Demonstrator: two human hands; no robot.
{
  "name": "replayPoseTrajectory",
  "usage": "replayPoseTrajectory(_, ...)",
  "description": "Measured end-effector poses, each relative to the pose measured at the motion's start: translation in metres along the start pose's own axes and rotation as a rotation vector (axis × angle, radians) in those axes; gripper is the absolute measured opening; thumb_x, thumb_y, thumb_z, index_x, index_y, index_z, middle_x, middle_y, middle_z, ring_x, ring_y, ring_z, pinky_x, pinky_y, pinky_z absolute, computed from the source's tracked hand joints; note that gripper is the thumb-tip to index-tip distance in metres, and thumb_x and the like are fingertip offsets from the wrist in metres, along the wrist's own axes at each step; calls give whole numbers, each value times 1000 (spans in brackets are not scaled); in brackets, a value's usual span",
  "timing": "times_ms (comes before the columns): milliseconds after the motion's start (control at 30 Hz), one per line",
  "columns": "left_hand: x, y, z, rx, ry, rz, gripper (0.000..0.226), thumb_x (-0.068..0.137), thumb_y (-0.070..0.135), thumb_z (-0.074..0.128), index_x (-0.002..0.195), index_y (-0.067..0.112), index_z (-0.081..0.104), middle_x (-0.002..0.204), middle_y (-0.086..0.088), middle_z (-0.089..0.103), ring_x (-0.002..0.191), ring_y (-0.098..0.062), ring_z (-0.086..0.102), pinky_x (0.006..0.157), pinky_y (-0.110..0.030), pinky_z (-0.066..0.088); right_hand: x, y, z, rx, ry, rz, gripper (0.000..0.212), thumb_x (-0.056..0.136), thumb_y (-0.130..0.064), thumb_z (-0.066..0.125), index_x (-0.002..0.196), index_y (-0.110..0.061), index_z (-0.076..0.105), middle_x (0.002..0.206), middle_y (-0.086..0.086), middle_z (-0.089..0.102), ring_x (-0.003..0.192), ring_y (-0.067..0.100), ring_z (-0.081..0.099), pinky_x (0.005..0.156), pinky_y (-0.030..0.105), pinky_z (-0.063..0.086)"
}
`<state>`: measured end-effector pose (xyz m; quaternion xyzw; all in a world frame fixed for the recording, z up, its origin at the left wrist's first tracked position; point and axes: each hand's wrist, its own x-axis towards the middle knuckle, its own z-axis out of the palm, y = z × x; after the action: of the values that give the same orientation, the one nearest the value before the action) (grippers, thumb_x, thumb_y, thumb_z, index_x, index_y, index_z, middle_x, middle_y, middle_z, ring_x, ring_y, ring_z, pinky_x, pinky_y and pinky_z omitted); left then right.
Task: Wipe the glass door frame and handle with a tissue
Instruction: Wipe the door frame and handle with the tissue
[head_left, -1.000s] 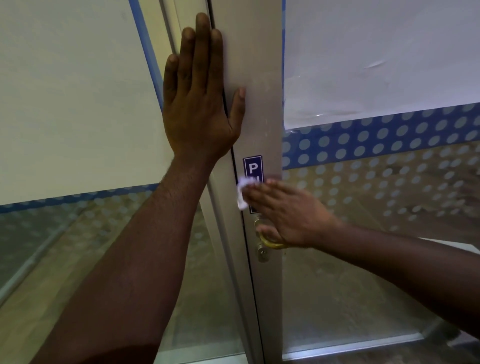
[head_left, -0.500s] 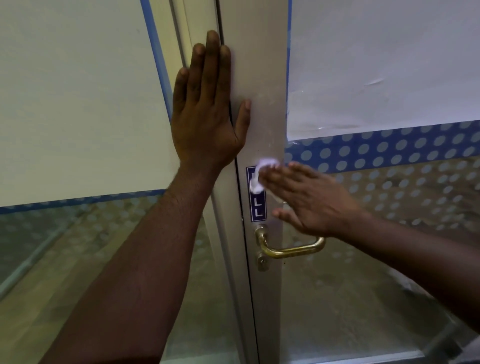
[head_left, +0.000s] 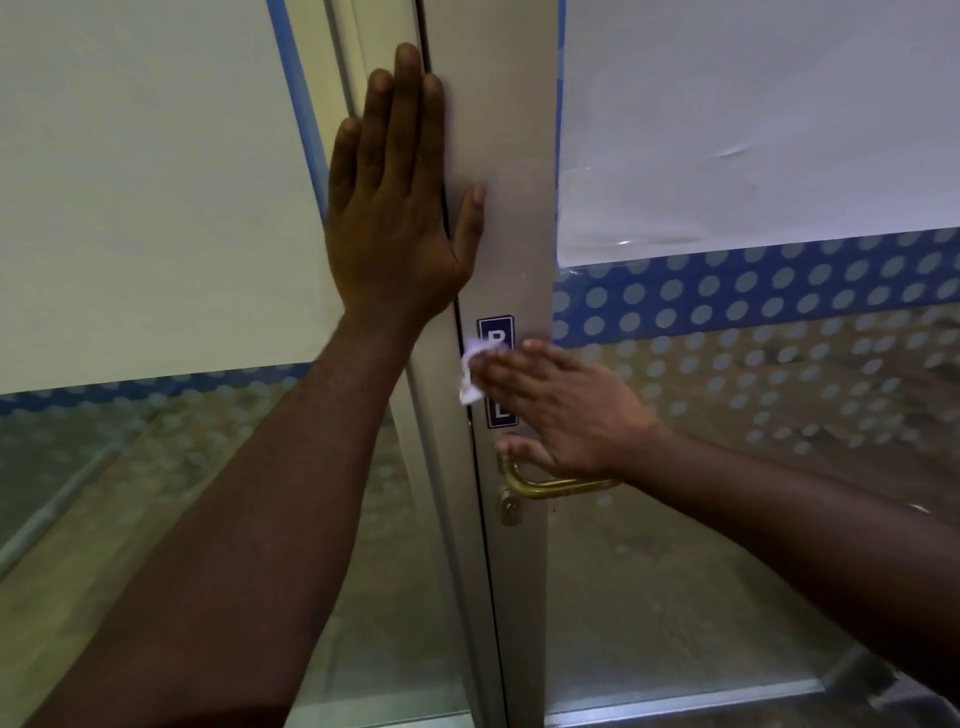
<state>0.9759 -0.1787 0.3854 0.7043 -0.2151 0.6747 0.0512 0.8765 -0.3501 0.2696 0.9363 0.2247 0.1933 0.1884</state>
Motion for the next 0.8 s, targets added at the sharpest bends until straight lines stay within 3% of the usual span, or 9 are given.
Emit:
replayPoseTrajectory(67, -1, 0, 1, -5, -2, 1, 68, 107, 52, 33, 155, 4, 29, 161, -18, 30, 150, -31, 24, 125, -38, 10, -11, 10, 0, -73, -27, -52, 75, 97, -65, 8, 153, -16, 10, 159, 4, 7, 148, 18, 3, 119, 35, -7)
replayPoseTrajectory(200, -1, 0, 4, -5, 9, 3, 69, 107, 52, 33, 155, 4, 28, 161, -19, 29, 150, -31, 23, 125, -37, 7, 1, 16, -14, -45, 151, 150, 67, 100, -58, 17, 153, -16, 18, 160, 5, 15, 149, 19, 10, 120, 38, 1)
replayPoseTrajectory(367, 0, -1, 0, -14, 1, 12, 68, 107, 51, 34, 155, 3, 29, 161, -19, 30, 150, -31, 24, 125, -37, 8, -10, -6, 5, -45, -61, -17, 66, 99, -58, 6, 152, -19, 5, 159, 2, 3, 148, 15, -3, 117, 34, -14)
replayPoseTrajectory(533, -1, 2, 0, -29, 9, 7, 67, 107, 50, 34, 154, 3, 32, 160, -19, 32, 149, -32, 26, 124, -38, 10, -12, 12, -9, -55, 3, 45, 67, 100, -59, 11, 150, -18, 21, 156, 4, 22, 146, 17, 15, 119, 39, -1)
replayPoseTrajectory(700, 0, 0, 0, -31, 7, -5, 66, 107, 50, 35, 154, 3, 33, 160, -19, 33, 149, -32, 27, 124, -38, 10, -22, -9, 10, -59, -151, -62, 67, 97, -60, 1, 152, -21, 0, 160, 0, 2, 147, 12, -5, 117, 35, -16)
replayPoseTrajectory(800, -2, 1, 0, -36, 22, -6, 65, 107, 49, 36, 153, 3, 34, 159, -19, 34, 149, -32, 28, 124, -39, 13, -18, 13, 2, -109, 24, 67, 65, 100, -55, 10, 153, -18, 12, 159, 5, 9, 148, 19, 4, 119, 36, -8)
